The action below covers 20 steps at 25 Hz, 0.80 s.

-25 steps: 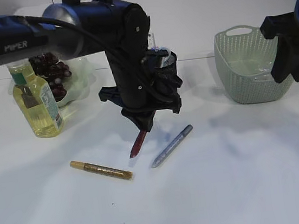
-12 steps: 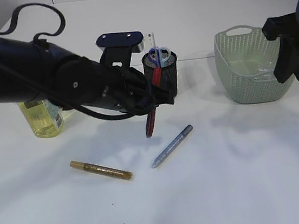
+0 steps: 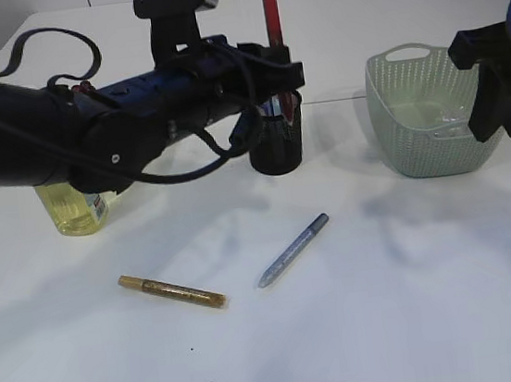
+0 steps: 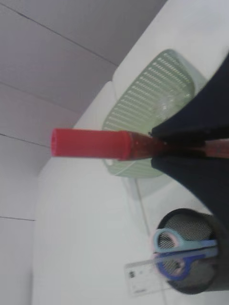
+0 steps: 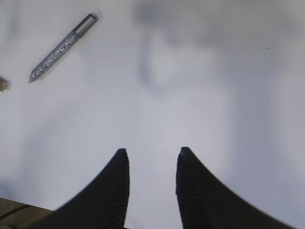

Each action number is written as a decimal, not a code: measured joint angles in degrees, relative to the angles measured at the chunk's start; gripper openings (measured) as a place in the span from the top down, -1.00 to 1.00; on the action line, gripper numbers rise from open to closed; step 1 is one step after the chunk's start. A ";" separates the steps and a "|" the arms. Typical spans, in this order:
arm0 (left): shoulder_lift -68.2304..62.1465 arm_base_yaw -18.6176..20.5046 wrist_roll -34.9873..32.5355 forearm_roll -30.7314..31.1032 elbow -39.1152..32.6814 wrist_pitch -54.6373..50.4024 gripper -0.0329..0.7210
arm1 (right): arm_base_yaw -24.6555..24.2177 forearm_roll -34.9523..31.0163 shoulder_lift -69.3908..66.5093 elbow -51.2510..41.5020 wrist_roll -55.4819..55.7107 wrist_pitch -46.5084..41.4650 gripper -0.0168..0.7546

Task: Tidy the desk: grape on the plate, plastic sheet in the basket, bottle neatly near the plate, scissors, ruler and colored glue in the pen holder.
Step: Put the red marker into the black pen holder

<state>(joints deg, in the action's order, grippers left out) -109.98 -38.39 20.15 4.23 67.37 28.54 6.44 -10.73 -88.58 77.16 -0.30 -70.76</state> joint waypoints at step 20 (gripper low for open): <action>-15.01 6.79 -0.17 0.00 18.36 3.42 0.81 | 0.00 0.15 0.00 0.00 0.00 0.00 0.23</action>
<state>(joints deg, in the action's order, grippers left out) -124.99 -31.60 19.98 4.23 85.74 31.96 6.44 -10.58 -88.58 77.16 -0.30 -70.76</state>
